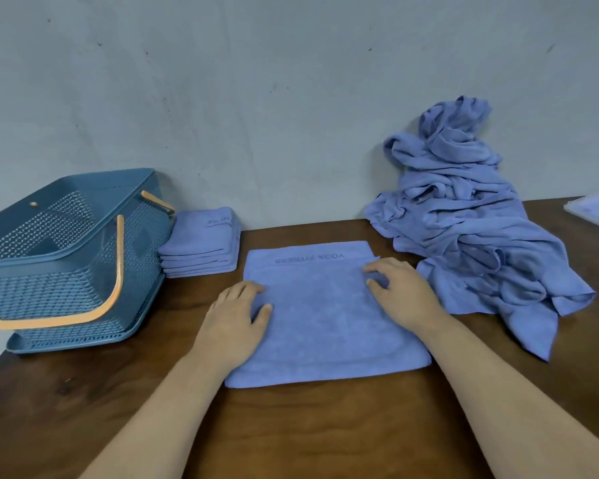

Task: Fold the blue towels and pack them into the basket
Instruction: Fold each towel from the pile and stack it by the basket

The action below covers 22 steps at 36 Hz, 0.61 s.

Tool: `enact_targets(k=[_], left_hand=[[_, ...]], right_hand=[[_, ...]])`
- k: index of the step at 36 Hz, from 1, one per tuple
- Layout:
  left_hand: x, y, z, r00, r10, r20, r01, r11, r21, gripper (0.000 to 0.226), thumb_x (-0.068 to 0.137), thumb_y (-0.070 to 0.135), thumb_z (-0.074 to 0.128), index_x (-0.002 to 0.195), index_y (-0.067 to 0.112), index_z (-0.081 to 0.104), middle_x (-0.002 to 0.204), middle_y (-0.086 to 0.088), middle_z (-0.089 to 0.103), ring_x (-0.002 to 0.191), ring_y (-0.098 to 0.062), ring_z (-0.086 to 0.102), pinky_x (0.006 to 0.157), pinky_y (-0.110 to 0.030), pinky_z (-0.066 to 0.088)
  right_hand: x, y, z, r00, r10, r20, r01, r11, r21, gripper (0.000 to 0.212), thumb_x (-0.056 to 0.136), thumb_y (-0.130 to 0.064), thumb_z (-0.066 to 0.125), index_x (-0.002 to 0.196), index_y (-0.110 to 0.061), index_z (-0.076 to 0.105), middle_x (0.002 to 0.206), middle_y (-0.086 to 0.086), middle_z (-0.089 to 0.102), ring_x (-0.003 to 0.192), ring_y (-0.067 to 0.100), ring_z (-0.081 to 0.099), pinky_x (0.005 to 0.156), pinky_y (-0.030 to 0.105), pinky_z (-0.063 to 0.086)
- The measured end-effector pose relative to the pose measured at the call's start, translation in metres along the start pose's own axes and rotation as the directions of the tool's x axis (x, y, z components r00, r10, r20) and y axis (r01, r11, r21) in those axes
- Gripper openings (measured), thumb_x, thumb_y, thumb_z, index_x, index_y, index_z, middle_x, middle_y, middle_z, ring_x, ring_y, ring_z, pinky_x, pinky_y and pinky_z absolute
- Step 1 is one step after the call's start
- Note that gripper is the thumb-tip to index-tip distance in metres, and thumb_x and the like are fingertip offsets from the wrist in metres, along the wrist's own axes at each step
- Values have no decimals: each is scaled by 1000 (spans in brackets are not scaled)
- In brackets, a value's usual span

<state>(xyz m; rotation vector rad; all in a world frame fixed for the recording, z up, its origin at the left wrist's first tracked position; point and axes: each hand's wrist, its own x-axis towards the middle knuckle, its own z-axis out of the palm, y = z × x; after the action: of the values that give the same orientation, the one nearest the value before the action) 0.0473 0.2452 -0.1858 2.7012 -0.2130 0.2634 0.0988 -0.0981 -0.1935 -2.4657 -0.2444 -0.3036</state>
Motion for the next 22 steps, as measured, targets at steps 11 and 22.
enact_targets(k=[11,22], left_hand=[[-1,-3,-2,998,-59,19,59,998,1,54,105,57,47,153,32,47,164,11,40,152,-13,34,125,-33,25],[4,-2,-3,990,-138,36,138,990,1,62,102,52,53,156,22,46,166,1,41,157,-18,31,130,-39,24]], right_hand=[[-2,-5,2,1000,-31,-2,31,996,-86,30,105,-30,60,134,-28,67,142,-11,63,134,18,54,109,42,46],[-7,-11,-1,1000,-10,21,11,997,-82,36,105,-28,59,140,-24,67,152,-8,58,141,12,51,114,40,45]])
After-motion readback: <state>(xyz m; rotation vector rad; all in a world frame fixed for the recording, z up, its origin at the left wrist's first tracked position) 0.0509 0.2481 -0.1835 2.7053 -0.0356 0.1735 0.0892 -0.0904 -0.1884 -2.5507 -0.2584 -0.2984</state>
